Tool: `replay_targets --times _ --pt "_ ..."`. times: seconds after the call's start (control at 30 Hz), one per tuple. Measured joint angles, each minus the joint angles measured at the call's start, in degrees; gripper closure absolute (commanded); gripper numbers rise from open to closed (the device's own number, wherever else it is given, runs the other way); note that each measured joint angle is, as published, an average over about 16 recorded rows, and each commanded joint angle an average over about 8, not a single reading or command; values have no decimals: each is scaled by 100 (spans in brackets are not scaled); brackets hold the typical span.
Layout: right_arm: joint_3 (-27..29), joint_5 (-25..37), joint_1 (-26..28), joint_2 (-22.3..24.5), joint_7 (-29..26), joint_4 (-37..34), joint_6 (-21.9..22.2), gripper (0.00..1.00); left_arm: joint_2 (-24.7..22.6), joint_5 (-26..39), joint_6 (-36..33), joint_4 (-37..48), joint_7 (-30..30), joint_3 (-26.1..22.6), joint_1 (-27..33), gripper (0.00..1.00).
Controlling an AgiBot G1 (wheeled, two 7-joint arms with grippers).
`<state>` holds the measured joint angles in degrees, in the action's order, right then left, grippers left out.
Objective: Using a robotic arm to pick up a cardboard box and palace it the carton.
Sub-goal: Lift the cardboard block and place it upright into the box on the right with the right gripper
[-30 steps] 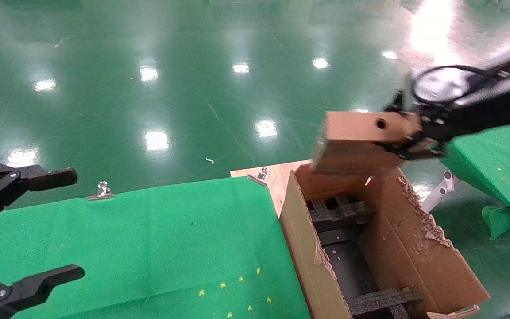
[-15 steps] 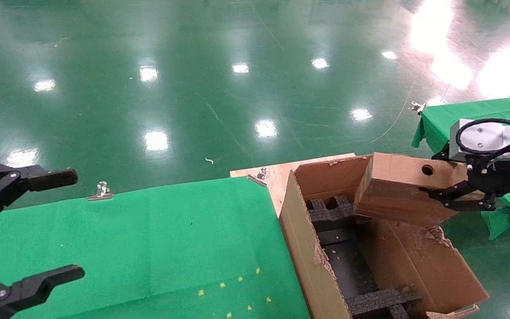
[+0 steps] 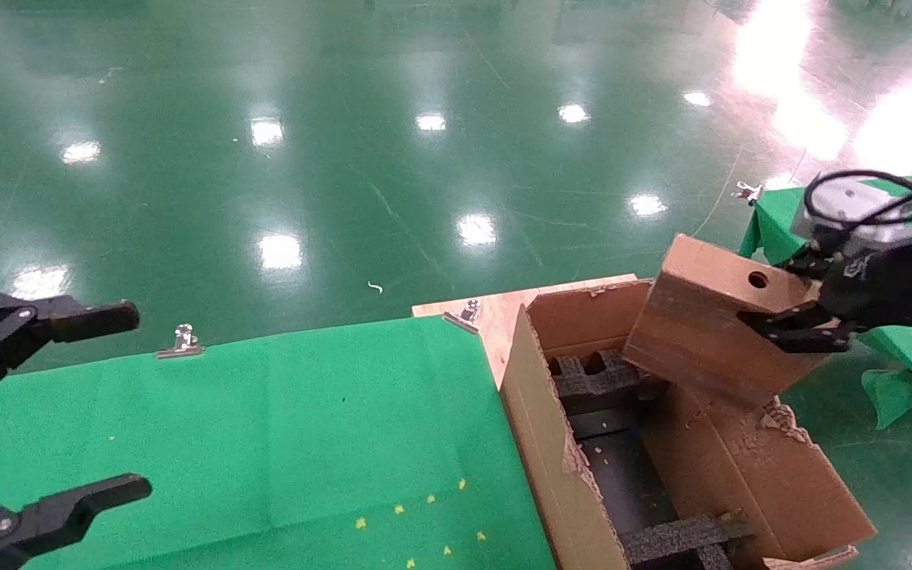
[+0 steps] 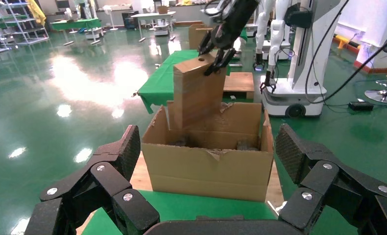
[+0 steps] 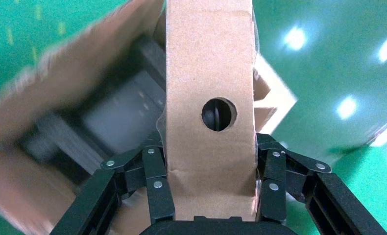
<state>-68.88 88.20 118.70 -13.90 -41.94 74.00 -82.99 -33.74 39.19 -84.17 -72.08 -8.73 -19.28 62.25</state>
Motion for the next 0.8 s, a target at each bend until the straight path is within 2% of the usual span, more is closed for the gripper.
replay_targets --times 0.2,0.37,0.5,0.8 --pt "-153 117 -318 112 -1762 145 474 100 0 0 0 0 0 0 0 0" --pt "-261 238 -509 203 -2818 315 742 100 0 -1 1 1 1 0 0 0" --pt "-313 320 -591 229 -3260 345 863 100 0 -2 1 1 1 0 0 0" --pt "-409 573 -722 175 -3695 315 1091 100 1 -3 3 2 1 0 0 0"
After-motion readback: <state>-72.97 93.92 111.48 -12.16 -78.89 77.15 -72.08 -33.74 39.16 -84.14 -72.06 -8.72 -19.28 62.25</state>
